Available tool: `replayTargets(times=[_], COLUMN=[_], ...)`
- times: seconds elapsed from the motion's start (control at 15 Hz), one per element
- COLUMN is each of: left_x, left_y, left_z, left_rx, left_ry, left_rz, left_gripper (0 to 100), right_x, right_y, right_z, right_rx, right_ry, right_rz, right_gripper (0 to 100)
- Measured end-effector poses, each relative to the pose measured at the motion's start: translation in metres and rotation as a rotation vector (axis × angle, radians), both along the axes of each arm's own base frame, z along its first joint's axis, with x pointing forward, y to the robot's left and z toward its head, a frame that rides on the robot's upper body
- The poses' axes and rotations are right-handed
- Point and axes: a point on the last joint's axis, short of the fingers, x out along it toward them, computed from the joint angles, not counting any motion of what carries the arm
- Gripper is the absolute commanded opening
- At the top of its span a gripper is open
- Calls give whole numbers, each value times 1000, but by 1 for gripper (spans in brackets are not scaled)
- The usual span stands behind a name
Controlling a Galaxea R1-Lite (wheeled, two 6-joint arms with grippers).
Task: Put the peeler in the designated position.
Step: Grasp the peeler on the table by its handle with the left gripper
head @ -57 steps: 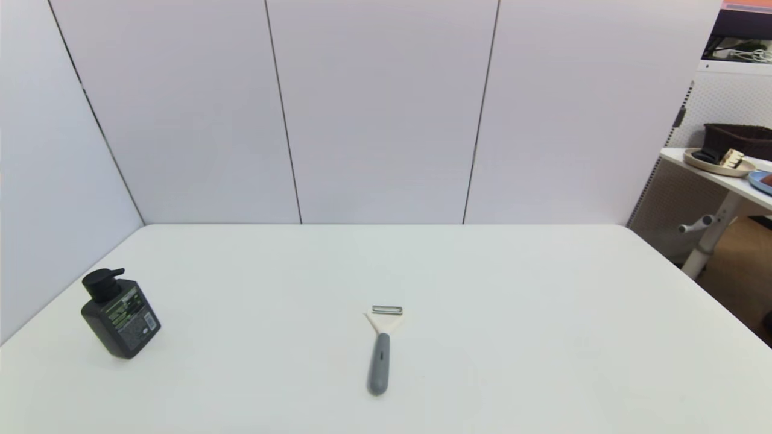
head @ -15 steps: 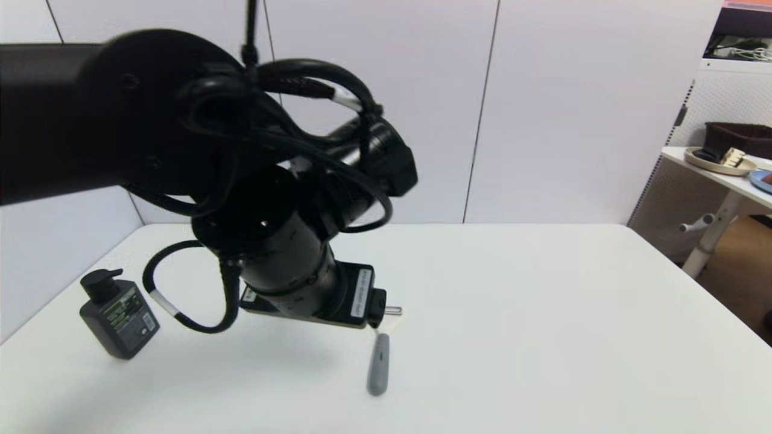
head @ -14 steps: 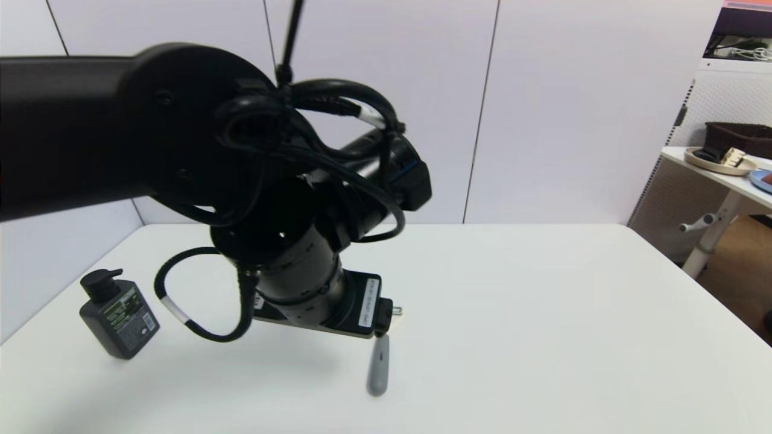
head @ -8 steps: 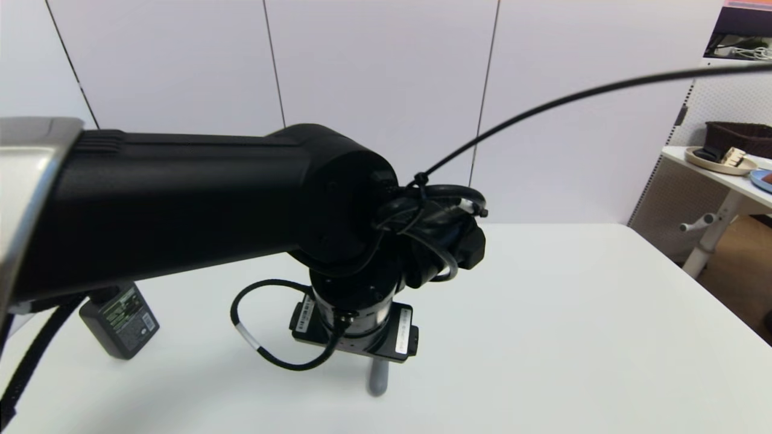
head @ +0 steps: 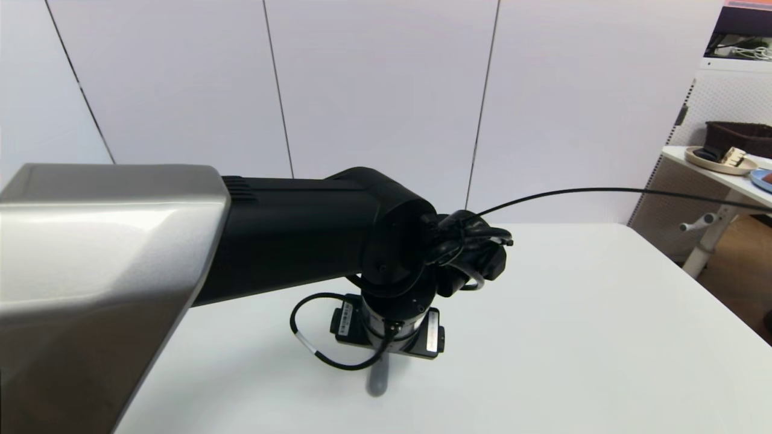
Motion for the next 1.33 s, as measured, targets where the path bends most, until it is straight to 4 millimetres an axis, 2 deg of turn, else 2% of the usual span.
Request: replayTargets(times=[0.27, 0.67, 1.0, 1.33], left_x=[2, 5, 7, 7], left_y=[0, 9, 19, 20], left_z=[-8, -33, -30, -29], left_rx=[10, -30, -49, -63], left_ry=[7, -20, -7, 11], left_rz=[5, 14, 28, 25], left_gripper=[100, 100, 100, 100], right_x=[0, 0, 0, 0], right_y=[0, 0, 0, 0], right_z=[0, 0, 0, 0], right_rx=[0, 0, 0, 0], right_ry=[0, 1, 0, 0], right_rz=[0, 0, 0, 0], right_gripper=[100, 100, 100, 100])
